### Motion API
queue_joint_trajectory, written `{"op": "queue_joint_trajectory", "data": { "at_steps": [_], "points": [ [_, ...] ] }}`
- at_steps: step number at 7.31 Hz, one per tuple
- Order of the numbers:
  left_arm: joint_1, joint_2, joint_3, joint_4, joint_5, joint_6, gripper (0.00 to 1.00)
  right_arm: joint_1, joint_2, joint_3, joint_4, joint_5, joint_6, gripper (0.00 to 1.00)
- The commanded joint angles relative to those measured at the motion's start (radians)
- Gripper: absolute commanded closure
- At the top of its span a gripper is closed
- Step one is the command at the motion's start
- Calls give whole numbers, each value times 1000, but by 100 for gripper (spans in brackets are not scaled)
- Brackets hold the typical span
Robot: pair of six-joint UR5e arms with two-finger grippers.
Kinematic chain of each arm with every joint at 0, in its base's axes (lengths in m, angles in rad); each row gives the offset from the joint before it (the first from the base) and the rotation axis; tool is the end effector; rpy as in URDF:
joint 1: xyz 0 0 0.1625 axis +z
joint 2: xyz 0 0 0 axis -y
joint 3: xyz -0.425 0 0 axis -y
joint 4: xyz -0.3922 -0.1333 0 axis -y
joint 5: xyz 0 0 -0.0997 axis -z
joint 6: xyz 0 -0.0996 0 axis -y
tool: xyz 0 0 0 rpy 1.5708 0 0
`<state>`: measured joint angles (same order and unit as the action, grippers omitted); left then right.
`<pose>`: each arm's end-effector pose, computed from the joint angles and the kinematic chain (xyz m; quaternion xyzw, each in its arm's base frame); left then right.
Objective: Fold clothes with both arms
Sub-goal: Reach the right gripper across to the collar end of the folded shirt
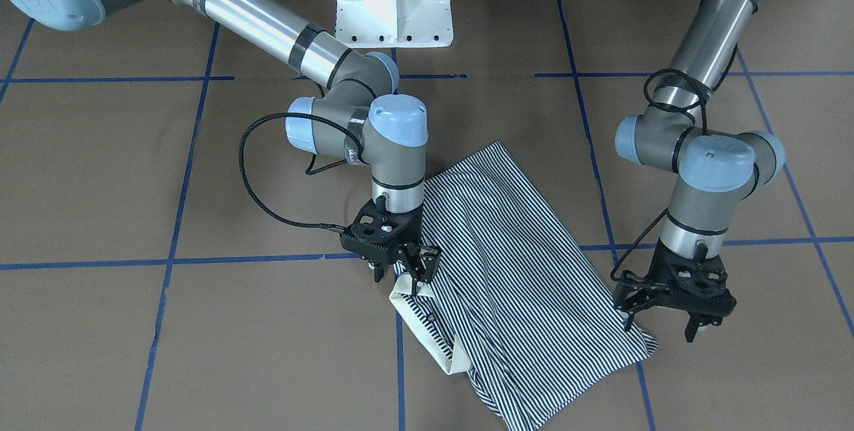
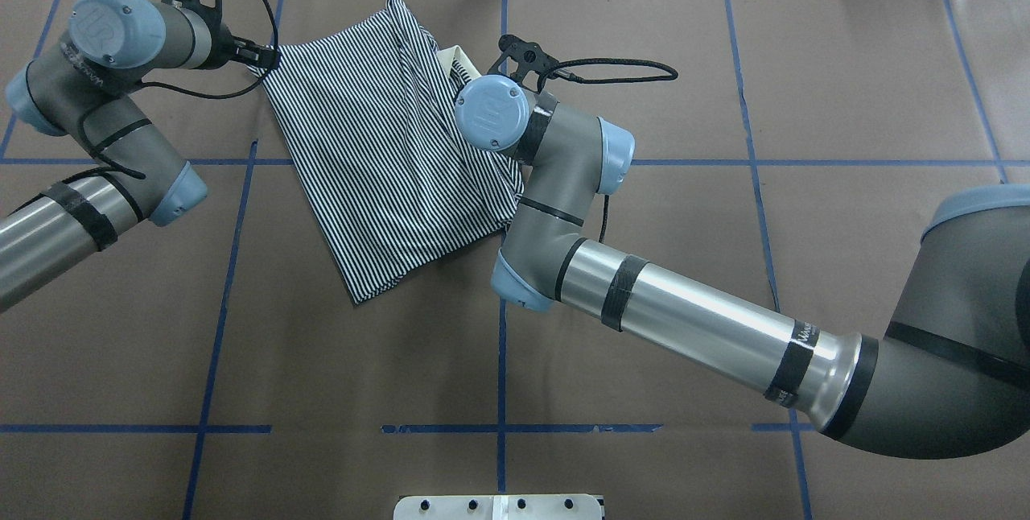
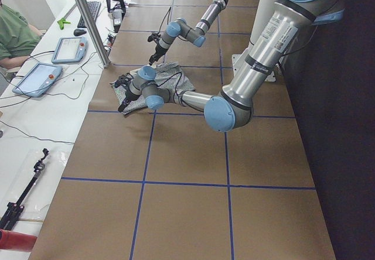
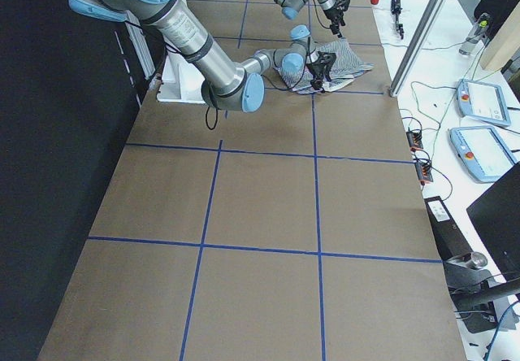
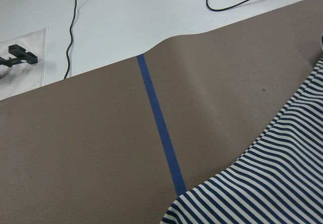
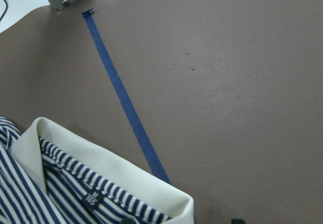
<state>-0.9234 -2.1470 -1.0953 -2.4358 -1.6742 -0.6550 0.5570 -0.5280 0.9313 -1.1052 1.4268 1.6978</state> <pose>0.3602 -0.6804 0.4538 0.3411 0.3175 0.0206 0.8846 -0.6583 -0.5839 0.2102 0.1533 -0.3962 0.3320 0.8422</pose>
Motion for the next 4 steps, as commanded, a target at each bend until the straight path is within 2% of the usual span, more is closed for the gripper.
{"op": "queue_joint_trajectory", "data": {
  "at_steps": [1,2,3,4],
  "points": [
    [0,1,0,0,1,0,0,-6,6,-38,37,-14,9,46],
    [0,4,0,0,-1,0,0,-6,13,-39,36,-14,23,88],
    [0,7,-6,-2,1,-2,0,-6,11,-39,36,-12,28,100],
    [1,9,-9,-3,1,0,0,-5,11,-25,33,-9,25,100]
  ]
}}
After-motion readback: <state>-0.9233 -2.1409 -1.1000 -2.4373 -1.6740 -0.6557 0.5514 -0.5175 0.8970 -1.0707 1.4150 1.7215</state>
